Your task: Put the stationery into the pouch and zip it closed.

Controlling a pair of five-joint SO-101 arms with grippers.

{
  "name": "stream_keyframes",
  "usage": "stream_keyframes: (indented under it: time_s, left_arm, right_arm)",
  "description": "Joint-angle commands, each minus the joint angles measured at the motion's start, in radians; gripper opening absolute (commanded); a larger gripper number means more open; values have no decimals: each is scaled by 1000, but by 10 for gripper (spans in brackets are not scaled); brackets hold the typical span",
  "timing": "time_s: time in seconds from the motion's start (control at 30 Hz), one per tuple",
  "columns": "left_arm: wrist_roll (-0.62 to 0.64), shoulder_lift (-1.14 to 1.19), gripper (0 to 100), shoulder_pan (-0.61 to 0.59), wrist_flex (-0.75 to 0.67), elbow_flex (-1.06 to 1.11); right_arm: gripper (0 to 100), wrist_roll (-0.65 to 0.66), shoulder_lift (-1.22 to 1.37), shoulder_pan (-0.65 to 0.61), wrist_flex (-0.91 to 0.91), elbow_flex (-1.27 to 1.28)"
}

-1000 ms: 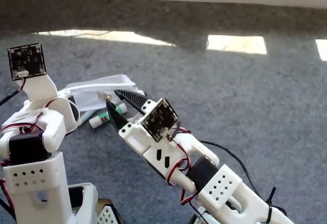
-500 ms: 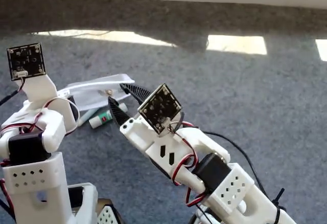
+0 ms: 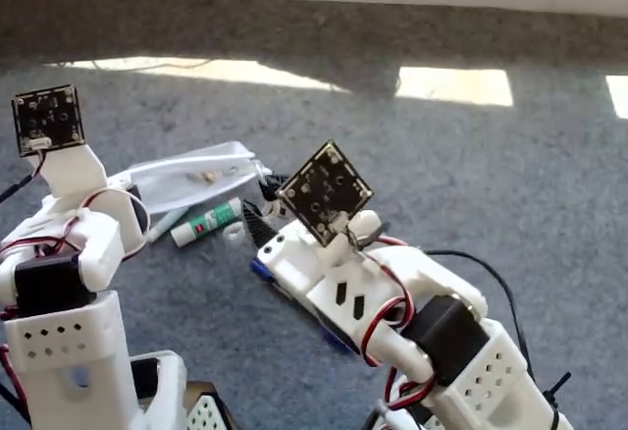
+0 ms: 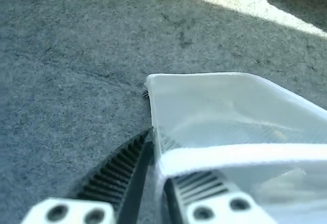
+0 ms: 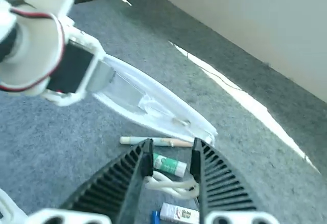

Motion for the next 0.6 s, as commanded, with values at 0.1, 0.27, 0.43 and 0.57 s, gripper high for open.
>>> stream_keyframes:
  time_s: [0.1, 0.27, 0.43, 0.57]
  left_arm:
    - [11, -1, 7, -127, -25, -77]
    - [11, 1, 7, -199, -23, -74]
    - [11, 1, 7, -251, -26, -56]
    - [11, 1, 7, -251, -37, -8]
  right_arm:
    - [124, 5, -21, 91, 114, -65]
    - [124, -60, -16, 91, 139, -61]
    - [124, -80, -8, 91, 133, -59]
    - [124, -144, 68, 116, 139, -64]
